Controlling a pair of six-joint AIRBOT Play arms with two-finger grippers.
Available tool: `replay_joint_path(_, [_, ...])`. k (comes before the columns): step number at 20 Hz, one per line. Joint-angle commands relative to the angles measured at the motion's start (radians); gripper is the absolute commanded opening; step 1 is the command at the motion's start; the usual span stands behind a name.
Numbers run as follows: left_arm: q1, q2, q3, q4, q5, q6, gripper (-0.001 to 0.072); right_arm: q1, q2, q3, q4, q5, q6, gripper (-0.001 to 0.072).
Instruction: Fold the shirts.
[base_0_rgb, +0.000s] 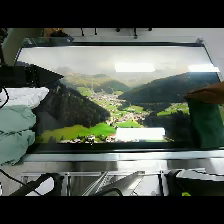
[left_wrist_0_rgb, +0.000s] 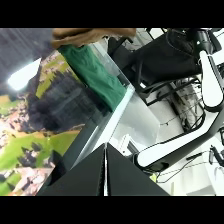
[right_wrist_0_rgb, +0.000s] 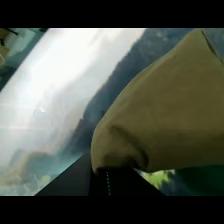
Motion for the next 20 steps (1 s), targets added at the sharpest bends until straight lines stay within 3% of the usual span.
replay_joint_path(1, [0.001,0.0,0.0,0.0,-0.008,0.002,0.0016,-0.027,0.016,0.002,-0.174,0.171,0.248,0.0017])
replay_joint_path(4, [0.001,0.0,0.0,-0.001,-0.011,0.029,0.0016,-0.096,0.052,0.002,-0.219,0.237,0.376,0.0017])
replay_joint_path(9, [0.001,0.0,0.0,-0.001,-0.018,0.046,0.0016,-0.169,0.051,-0.004,-0.437,0.39,0.408,0.0018])
replay_joint_path(12, [0.001,0.0,0.0,-0.001,-0.017,0.054,0.0016,-0.17,0.043,-0.053,-0.515,0.389,0.404,0.0026])
replay_joint_path(13, [0.001,0.0,0.0,-0.001,-0.017,0.054,0.0016,-0.17,0.037,-0.077,-0.517,0.388,0.404,0.0058])
replay_joint_path(14, [0.001,0.0,0.0,-0.001,-0.016,0.054,0.0016,-0.17,0.027,-0.1,-0.517,0.389,0.397,0.0291])
replay_joint_path(15, [0.001,0.0,0.0,-0.001,-0.017,0.054,0.0016,-0.17,0.018,-0.115,-0.528,0.394,0.392,0.0455])
replay_joint_path(20, [0.001,0.0,0.0,0.0,-0.017,0.053,0.0016,-0.168,0.003,-0.106,-0.565,0.352,0.391,0.0461])
